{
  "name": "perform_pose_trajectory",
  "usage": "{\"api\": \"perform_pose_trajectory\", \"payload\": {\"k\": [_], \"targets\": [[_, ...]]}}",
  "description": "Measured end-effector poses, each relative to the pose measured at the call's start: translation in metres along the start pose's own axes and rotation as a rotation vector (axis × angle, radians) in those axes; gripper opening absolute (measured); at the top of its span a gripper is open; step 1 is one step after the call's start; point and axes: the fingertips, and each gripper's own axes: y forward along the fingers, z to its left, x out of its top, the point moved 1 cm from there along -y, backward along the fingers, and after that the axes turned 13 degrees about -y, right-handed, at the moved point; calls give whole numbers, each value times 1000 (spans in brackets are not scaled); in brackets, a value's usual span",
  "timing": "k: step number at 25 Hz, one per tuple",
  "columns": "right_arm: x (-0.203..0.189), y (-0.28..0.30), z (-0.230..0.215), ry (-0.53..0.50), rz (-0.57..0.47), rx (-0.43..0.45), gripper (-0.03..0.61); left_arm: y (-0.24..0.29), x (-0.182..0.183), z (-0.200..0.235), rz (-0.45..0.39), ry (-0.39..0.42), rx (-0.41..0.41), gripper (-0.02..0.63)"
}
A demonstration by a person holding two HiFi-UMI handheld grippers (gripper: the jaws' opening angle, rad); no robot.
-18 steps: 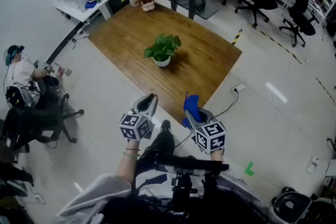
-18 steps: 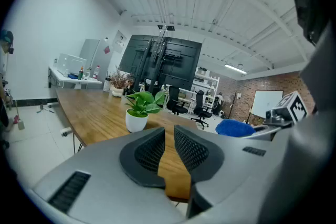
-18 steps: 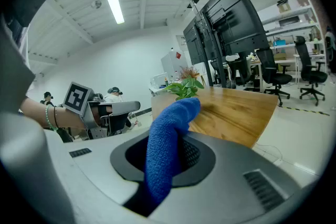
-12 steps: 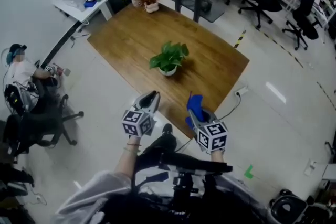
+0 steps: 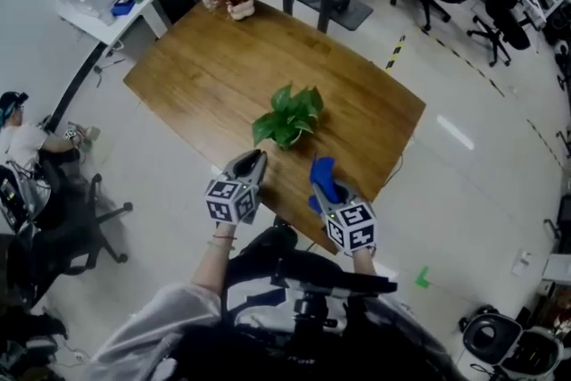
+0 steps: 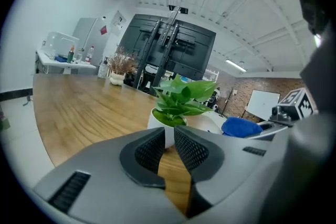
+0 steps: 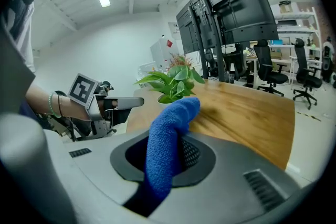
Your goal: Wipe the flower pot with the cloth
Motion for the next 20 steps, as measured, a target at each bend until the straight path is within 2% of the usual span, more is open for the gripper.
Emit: {"api": "perform_pose_trajectory", "payload": {"k": [6,10,15,20], "targets": [[2,26,-5,-16,56,-25,67,26,9,22,17,-37,-26,55],[-4,51,-14,-82,120,-27,67,36,18,32,4,-84,-16,55],[-1,80,-42,-117,153,-58,67,51,29,34,-2,-93,-22,55],[19,101,-54,-195,155,-51,67,57,34,33,-3,-87,-16,55]]}}
